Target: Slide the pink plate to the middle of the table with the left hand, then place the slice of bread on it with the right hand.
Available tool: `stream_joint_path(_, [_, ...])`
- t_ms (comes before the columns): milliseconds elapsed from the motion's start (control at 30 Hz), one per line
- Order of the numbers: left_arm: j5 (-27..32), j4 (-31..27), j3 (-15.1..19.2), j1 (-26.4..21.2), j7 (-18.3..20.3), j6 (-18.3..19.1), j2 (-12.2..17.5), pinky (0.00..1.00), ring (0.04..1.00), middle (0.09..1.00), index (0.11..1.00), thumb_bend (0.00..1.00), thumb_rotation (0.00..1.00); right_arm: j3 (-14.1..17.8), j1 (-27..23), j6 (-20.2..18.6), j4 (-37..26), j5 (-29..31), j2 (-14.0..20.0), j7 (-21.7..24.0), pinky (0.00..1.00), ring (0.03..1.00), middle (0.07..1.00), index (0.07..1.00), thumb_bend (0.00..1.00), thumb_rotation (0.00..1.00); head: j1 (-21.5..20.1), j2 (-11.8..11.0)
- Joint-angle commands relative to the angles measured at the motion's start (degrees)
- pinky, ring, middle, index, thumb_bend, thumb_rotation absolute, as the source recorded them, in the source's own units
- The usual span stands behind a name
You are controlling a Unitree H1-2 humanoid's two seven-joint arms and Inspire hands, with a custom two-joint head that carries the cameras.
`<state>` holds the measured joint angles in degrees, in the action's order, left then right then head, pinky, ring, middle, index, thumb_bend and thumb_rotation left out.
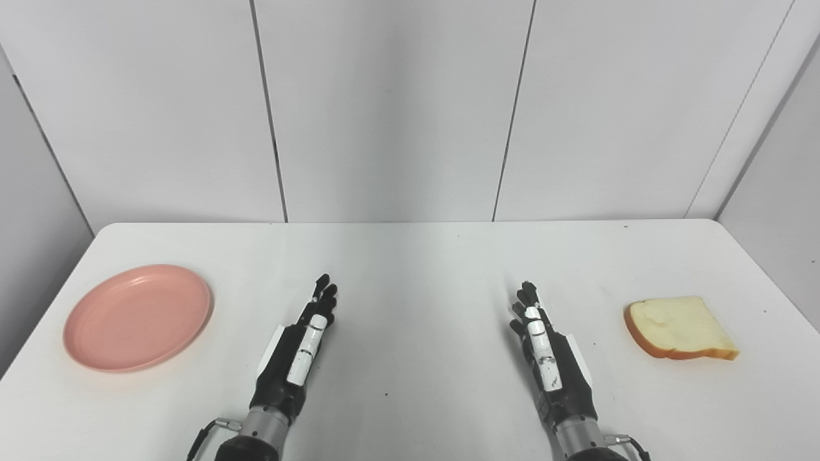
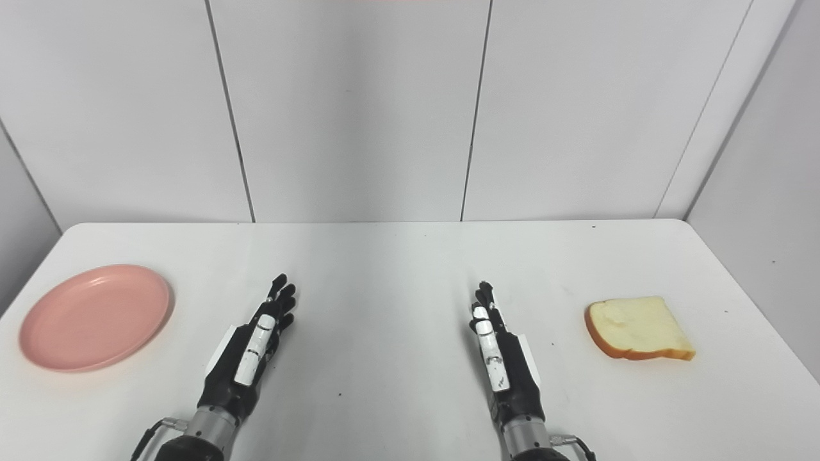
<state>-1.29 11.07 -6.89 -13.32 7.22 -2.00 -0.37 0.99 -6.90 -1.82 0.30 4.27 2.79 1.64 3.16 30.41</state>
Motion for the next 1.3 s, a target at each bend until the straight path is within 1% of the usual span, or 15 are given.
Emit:
stream_joint_path(0, [-0.7, 0.1, -0.7, 1.7, 0.4, 3.0, 0.4, 1.00, 1.000, 1.000, 1.000, 0.67, 1.00, -0.4, 0.1, -1.6, -0.6, 0.1, -0.2, 0.6, 0.98, 0.988, 1.000, 1.000, 0.29, 1.00, 0.1, 0.1])
stream_joint_path(100, [-0.9, 0.1, -0.8, 1.6, 0.4, 2.8, 0.6, 1.00, 1.000, 1.000, 1.000, 0.64, 1.00, -0.5, 0.1, -1.4, -0.4, -0.1, 0.0, 0.7, 0.98, 0.989, 1.000, 1.000, 0.28, 1.00, 0.1, 0.1])
stream_joint_path(167, [-2.2, 0.3, -1.0, 1.5, -0.7, 2.8, 0.5, 1.00, 1.000, 1.000, 1.000, 0.67, 1.00, -0.5, 0.1, -1.2, -0.1, -0.3, 0.0, 0.5, 0.97, 0.986, 1.000, 1.000, 0.29, 1.00, 0.1, 0.1])
stream_joint_path(333, [-0.7, 1.0, -0.7, 1.4, 0.4, 1.4, 0.6, 1.00, 1.000, 1.000, 1.000, 0.69, 1.00, -0.5, 0.0, -0.9, 0.2, -0.2, 0.1, 0.6, 0.97, 0.982, 1.000, 1.000, 0.29, 1.00, 0.1, 0.2])
stream_joint_path(467, [0.4, 1.0, -0.4, 1.4, 0.8, 1.7, 0.4, 1.00, 1.000, 1.000, 1.000, 0.65, 1.00, -0.3, 0.1, -1.2, 0.0, 0.2, 0.0, 0.7, 0.97, 0.983, 1.000, 1.000, 0.30, 1.00, 0.1, 0.2])
stream_joint_path(500, [-0.3, 0.9, -0.8, 1.4, 0.5, 2.0, 0.6, 1.00, 1.000, 1.000, 1.000, 0.65, 1.00, -0.4, 0.0, -1.1, 0.1, 0.2, 0.0, 0.7, 0.97, 0.983, 1.000, 1.000, 0.30, 1.00, 0.1, 0.2])
stream_joint_path(533, [1.4, 1.2, -0.2, 1.3, 1.2, 2.0, 0.3, 1.00, 1.000, 1.000, 1.000, 0.66, 1.00, -0.3, 0.0, -1.1, 0.1, 0.3, 0.1, 0.8, 0.97, 0.983, 1.000, 1.000, 0.30, 1.00, 0.1, 0.2])
stream_joint_path(600, [-0.5, 1.6, -0.8, 1.2, 0.2, 1.4, 0.5, 1.00, 1.000, 1.000, 1.000, 0.67, 1.00, -0.3, 0.0, -1.2, 0.0, 0.5, 0.1, 0.9, 0.98, 0.986, 1.000, 1.000, 0.30, 1.00, 0.1, 0.2])
stream_joint_path(667, [-1.0, 1.1, -1.0, 1.3, 0.3, 1.7, 0.7, 1.00, 1.000, 1.000, 1.000, 0.67, 1.00, -0.4, 0.0, -1.5, -0.2, 0.7, 0.1, 1.0, 0.98, 0.988, 1.000, 1.000, 0.30, 1.00, 0.1, 0.3])
stream_joint_path(767, [0.9, 0.9, -0.6, 1.4, 1.4, 2.5, 0.5, 1.00, 1.000, 1.000, 1.000, 0.67, 1.00, -0.6, 0.2, -1.4, -0.4, 0.3, 0.1, 0.8, 0.98, 0.986, 1.000, 1.000, 0.30, 1.00, 0.1, 0.3])
stream_joint_path(900, [-0.6, 0.8, -0.6, 1.5, -0.1, 2.0, 0.3, 1.00, 1.000, 1.000, 1.000, 0.68, 1.00, -0.6, 0.0, -1.6, -0.4, 0.0, 0.0, 0.4, 0.98, 0.983, 1.000, 1.000, 0.29, 1.00, 0.1, 0.3])
stream_joint_path(1033, [-0.1, 0.6, -0.6, 1.6, 0.3, 2.4, 0.2, 1.00, 1.000, 1.000, 1.000, 0.65, 1.00, -0.7, 0.0, -1.0, -0.1, -0.4, 0.3, 0.6, 0.97, 0.982, 1.000, 1.000, 0.29, 1.00, 0.1, 0.3])
stream_joint_path(1100, [-0.5, 0.2, -0.9, 1.6, 0.4, 2.9, 0.5, 1.00, 1.000, 1.000, 1.000, 0.66, 1.00, -0.6, 0.1, -0.6, 0.2, -0.2, 0.3, 0.8, 0.97, 0.983, 1.000, 1.000, 0.29, 1.00, 0.3, 0.2])
stream_joint_path(1167, [-1.0, -0.1, -1.1, 1.6, 0.4, 3.3, 0.7, 1.00, 1.000, 1.000, 1.000, 0.68, 1.00, -0.4, 0.1, -0.8, 0.2, 0.3, 0.3, 0.9, 0.97, 0.984, 1.000, 1.000, 0.30, 1.00, 0.5, 0.0])
stream_joint_path(1267, [0.1, 0.2, -0.8, 1.6, 0.6, 3.4, 0.2, 1.00, 1.000, 1.000, 1.000, 0.65, 1.00, -0.4, 0.3, -1.1, -0.4, 0.0, 0.1, 0.5, 0.97, 0.979, 0.997, 0.998, 0.29, 1.00, 1.5, -0.3])
